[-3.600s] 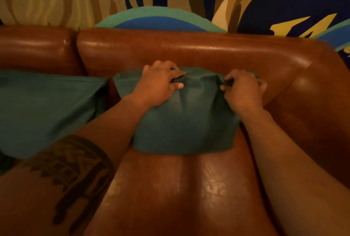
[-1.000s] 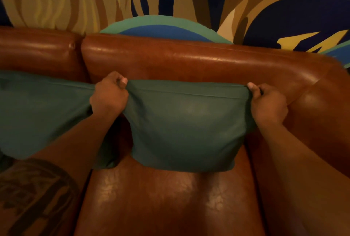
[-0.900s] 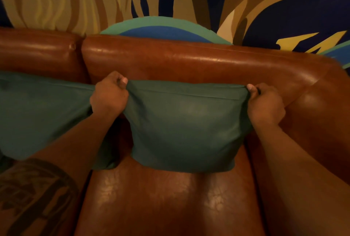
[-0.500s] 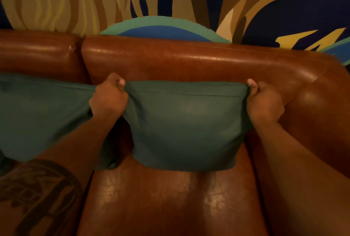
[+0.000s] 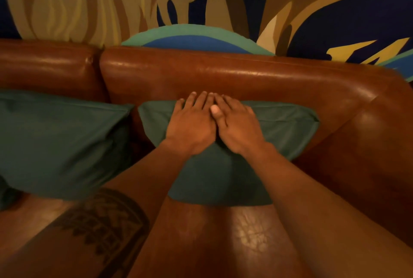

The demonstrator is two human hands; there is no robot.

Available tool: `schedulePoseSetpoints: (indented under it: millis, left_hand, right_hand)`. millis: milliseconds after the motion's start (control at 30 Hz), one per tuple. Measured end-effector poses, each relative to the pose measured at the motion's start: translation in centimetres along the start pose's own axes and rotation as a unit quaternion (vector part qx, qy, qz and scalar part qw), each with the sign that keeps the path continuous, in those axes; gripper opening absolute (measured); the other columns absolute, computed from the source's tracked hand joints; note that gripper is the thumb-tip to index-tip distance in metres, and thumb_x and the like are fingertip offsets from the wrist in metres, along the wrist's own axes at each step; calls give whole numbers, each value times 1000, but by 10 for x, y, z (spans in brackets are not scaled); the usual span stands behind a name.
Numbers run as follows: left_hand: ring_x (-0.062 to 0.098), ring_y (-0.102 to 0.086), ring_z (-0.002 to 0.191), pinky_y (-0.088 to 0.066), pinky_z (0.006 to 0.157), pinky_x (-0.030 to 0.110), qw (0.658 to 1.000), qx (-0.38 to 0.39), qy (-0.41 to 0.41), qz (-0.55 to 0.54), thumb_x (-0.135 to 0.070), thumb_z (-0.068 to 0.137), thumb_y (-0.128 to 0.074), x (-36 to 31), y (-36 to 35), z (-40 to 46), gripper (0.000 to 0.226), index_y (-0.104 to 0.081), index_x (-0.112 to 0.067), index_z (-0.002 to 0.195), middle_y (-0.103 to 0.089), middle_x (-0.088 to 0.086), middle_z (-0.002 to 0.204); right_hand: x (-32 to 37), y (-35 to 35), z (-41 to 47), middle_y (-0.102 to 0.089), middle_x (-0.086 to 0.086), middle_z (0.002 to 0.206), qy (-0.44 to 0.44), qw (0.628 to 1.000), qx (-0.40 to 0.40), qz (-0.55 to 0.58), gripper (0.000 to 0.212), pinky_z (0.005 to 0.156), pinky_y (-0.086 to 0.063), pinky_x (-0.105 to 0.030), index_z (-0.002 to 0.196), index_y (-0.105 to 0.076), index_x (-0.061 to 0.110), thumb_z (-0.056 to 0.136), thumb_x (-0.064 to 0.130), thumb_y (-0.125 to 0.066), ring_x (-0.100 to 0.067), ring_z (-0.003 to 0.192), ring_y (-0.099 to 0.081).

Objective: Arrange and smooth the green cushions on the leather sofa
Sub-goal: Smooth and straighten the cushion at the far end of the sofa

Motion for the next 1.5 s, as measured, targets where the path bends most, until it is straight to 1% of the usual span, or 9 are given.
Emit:
schedulePoseSetpoints:
  millis: [467, 633, 767, 933, 1033, 1167, 1333, 1433, 1500]
  left_hand:
    - [15, -6, 160, -3, 130, 40, 998, 47, -30, -3, -66, 103, -11, 51, -30, -8, 70, -2, -35, 165, -6, -3, 174]
    - [18, -15, 159, -7, 128, 47, 999, 18, 1, 43, -67, 97, -4, 82, -33, -9, 76, -13, -34, 165, -16, -2, 173]
    - [22, -22, 157, -6, 126, 56, 984, 55, 143, 87, -59, 95, 3, 128, -30, -26, 83, -33, -22, 161, -27, 5, 169]
    - [33, -50, 141, -30, 119, 57, 975, -186, 115, -45, -26, 101, -35, 77, -5, -67, 57, -43, -6, 154, -46, 13, 158]
    - [26, -64, 122, -45, 104, 48, 954, -271, 17, -124, -11, 92, -41, 21, -11, -97, 54, -55, -9, 144, -63, 12, 142]
    - [26, -60, 113, -36, 101, 46, 972, -212, -47, -84, -20, 90, -47, -20, -56, -112, 56, -48, -23, 145, -57, 3, 145]
    - [28, -39, 137, -19, 120, 50, 979, -201, -23, 15, -45, 107, -31, -19, -93, -78, 56, -35, -25, 160, -5, -2, 174]
    - [20, -7, 160, -6, 124, 50, 976, -213, -28, 35, -48, 106, -27, -9, -100, -54, 61, -33, -24, 161, -2, -2, 173]
    - [18, -6, 160, -4, 125, 51, 971, -230, -48, 45, -48, 106, -25, -3, -110, -44, 63, -32, -19, 162, -11, 0, 172]
  right_hand:
    - [-62, 1, -20, -22, 4, 174, -77, 988, 53, -120, 85, 131, -3, -47, 167, -21, 32, 95, 70, 1, -14, 160, -17]
    - [-99, 17, -26, -29, 3, 172, -89, 983, 24, -157, 82, 129, 1, -50, 165, -28, 30, 98, 69, -3, -15, 159, -22]
    - [-124, 34, -42, -59, -6, 149, -173, 969, -66, -163, 63, 121, -26, -60, 147, -55, 25, 104, 57, -23, -31, 138, -53]
    - [-77, 48, -83, -62, -6, 136, -88, 962, -253, -50, 44, 93, -52, -42, 123, -70, 17, 85, -1, -55, -33, 126, -55]
    - [-31, 20, -111, -63, -9, 133, 43, 962, -268, 4, 32, 104, -44, -39, 119, -72, 14, 90, 10, -58, -33, 124, -56]
    - [-12, -36, -121, -31, -2, 171, 41, 987, -153, -35, 61, 121, -25, -44, 159, -45, 24, 101, 45, -48, -20, 159, -26]
    - [-30, -64, -78, -10, 3, 176, 22, 985, -114, -124, 69, 124, -13, -47, 167, -19, 31, 103, 52, -34, -13, 162, -9]
    - [-37, -68, -55, -10, 4, 176, 19, 981, -133, -141, 69, 125, -9, -47, 167, -17, 31, 104, 53, -31, -13, 162, -9]
    - [-39, -76, -49, -9, 3, 176, 19, 977, -153, -146, 69, 126, -8, -47, 167, -16, 30, 104, 53, -32, -12, 162, -9]
Point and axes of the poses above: each hand's wrist, its own z-axis towards the middle knuckle, its own y-axis out of the back of the hand, x = y × z, the point moved 1 cm from there along z, towards the middle knuckle
